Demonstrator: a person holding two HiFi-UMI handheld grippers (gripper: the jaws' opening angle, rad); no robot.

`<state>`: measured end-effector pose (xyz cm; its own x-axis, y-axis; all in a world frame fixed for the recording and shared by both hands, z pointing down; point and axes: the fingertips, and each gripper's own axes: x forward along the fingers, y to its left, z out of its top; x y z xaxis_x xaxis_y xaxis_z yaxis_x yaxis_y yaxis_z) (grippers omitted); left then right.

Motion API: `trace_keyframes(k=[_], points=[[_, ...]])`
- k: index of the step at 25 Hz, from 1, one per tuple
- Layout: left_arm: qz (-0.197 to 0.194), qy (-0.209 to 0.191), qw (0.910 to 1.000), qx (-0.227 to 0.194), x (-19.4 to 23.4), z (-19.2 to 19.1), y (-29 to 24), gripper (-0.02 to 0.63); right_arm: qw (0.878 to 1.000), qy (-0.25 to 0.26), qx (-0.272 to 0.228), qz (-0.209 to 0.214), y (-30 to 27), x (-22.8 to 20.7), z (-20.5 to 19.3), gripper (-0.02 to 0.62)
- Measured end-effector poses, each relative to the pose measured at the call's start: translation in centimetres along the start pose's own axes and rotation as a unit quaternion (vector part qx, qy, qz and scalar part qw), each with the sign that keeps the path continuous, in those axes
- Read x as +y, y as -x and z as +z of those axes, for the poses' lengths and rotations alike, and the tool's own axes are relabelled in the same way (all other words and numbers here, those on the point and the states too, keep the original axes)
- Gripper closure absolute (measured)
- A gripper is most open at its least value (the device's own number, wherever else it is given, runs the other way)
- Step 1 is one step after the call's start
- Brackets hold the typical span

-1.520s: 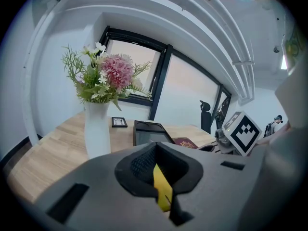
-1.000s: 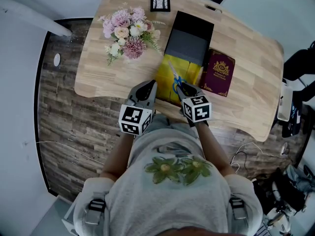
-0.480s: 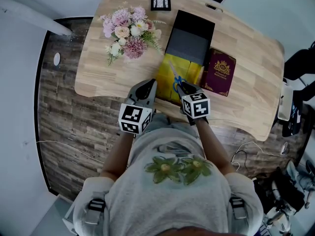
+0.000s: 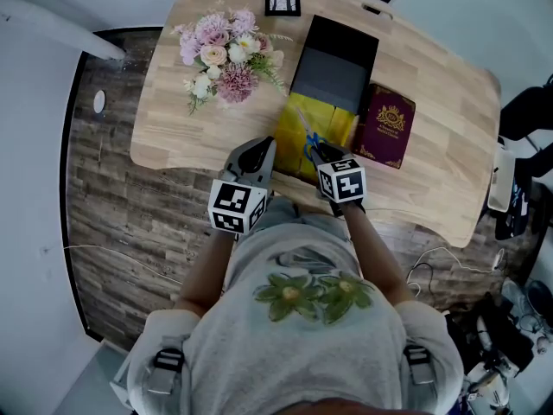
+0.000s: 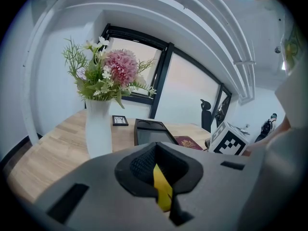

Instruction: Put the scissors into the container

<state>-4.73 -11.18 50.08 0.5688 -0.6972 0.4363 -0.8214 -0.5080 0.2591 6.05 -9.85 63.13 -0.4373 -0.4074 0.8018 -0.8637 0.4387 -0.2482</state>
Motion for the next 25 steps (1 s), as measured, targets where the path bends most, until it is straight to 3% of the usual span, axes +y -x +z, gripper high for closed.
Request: trace_keyframes(k=[25], points=[[0.000, 0.003, 1.0000, 0.003, 0.6, 0.3, -0.7, 0.601, 0.998, 0.017, 0.062, -0.017, -2.9, -0.3, -1.0, 0.511]])
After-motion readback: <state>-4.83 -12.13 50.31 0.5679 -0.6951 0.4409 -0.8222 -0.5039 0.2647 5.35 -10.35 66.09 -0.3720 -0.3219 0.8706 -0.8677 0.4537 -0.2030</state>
